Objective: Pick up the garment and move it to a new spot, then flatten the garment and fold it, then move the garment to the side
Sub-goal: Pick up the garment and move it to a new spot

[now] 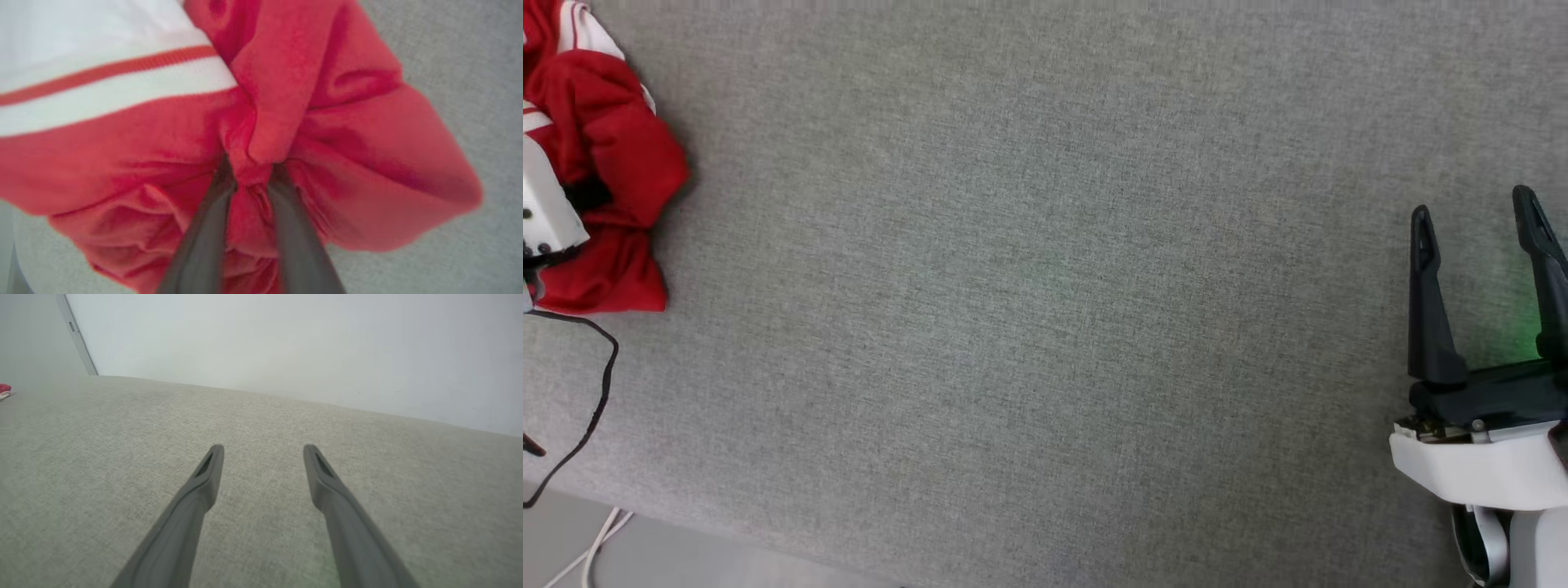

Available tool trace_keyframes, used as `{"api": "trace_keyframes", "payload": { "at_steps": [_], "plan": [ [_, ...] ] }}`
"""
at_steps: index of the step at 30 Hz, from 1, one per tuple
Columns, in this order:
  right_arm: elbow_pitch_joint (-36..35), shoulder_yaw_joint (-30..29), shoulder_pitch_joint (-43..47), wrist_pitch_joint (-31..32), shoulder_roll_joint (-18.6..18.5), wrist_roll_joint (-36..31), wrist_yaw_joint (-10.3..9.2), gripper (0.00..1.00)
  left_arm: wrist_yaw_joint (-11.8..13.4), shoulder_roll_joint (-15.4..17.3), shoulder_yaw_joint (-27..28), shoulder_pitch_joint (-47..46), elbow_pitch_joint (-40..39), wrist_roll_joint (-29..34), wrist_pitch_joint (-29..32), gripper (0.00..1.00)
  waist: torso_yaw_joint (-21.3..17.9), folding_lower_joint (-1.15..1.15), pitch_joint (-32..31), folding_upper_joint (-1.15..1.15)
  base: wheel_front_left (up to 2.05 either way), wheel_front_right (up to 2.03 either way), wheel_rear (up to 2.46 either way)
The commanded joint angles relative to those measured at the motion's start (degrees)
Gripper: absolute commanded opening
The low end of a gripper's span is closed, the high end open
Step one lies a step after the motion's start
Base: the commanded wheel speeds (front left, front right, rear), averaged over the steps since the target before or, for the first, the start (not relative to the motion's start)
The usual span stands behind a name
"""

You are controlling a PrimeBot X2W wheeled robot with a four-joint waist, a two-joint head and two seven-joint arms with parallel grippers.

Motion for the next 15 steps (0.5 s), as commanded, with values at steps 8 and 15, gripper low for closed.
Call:
{"api": "trace_keyframes", "payload": {
  "at_steps": [8, 15],
  "plan": [
    [1.89, 0.51, 1.16, -0.13, 0.64, 1.45, -0.04, 1.0, -0.04, 3.65, -5.22, -2.71, -3.98, 0.28, -5.71, 0.0, 0.93, 0.0, -8.07, 0.0, 0.0, 0.0, 0.0],
    [3.54, 0.97, 1.87, -0.13, 0.82, 3.63, -0.04, 1.0, -0.04, 6.66, -10.55, -7.53, -12.43, 1.18, -6.52, 0.0, 0.81, 0.0, -13.34, 0.0, 0.0, 0.0, 0.0]
  ]
}}
